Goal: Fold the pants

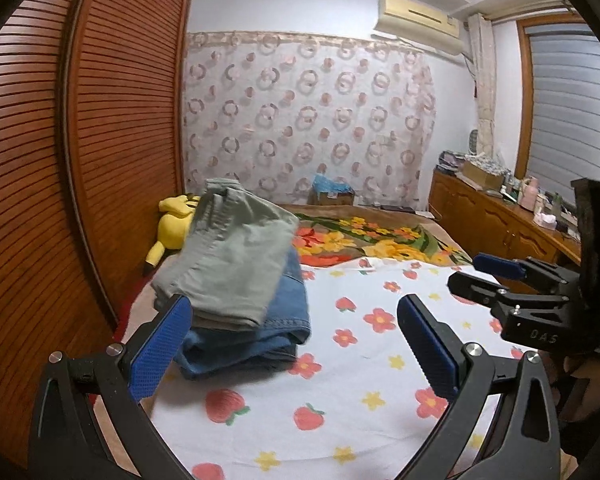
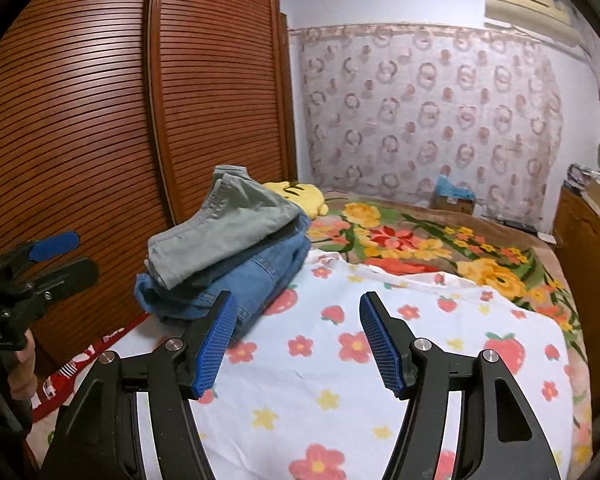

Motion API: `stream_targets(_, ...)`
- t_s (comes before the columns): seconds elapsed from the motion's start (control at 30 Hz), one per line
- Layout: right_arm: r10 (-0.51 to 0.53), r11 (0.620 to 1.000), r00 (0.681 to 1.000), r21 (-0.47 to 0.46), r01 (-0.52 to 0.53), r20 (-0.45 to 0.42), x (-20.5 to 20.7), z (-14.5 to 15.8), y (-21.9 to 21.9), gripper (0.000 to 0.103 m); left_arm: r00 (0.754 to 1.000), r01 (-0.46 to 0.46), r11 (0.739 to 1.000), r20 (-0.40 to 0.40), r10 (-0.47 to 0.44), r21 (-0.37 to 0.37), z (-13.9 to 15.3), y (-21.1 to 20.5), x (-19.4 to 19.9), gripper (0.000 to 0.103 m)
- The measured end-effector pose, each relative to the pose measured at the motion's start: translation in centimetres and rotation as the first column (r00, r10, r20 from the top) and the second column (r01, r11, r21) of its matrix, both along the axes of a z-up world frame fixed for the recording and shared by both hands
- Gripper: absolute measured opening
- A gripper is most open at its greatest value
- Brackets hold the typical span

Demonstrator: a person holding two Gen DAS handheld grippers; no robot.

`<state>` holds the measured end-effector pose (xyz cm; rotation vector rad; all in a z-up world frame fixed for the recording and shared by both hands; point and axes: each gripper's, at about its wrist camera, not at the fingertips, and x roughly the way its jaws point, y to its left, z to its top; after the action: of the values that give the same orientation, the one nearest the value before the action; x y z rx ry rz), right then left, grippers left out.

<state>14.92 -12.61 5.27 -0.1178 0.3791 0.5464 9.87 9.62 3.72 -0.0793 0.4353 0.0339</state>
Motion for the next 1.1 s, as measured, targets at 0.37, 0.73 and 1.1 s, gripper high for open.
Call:
stream_targets(0.37,-0.1,0.995,0.995,0.016,0.101,-0.006,-4.4,-0.5,-2.4,0.066,0.996,0.085,0.996,-0.039,-0.085,0.002,-1.5,-5.4,-0.7,0.103)
stream_targets(0.73,-0.246,0.969,0.969,0.035,0.246,-0.006,-8.5,0.5,-3.5,0.08,0.981,0.192,0.981,-0.04,-0.192,0.009,-1.0,-10.8,-2.7,0.102)
stream_targets(1.1,-0.301,0.953,0.953,0.054,0.299,0.027,-11.6,1.1,-2.2,0.086,0.977,0.214,0.977,-0.014,-0.213,0.017,0.2,-12.6,-4.5,0.103)
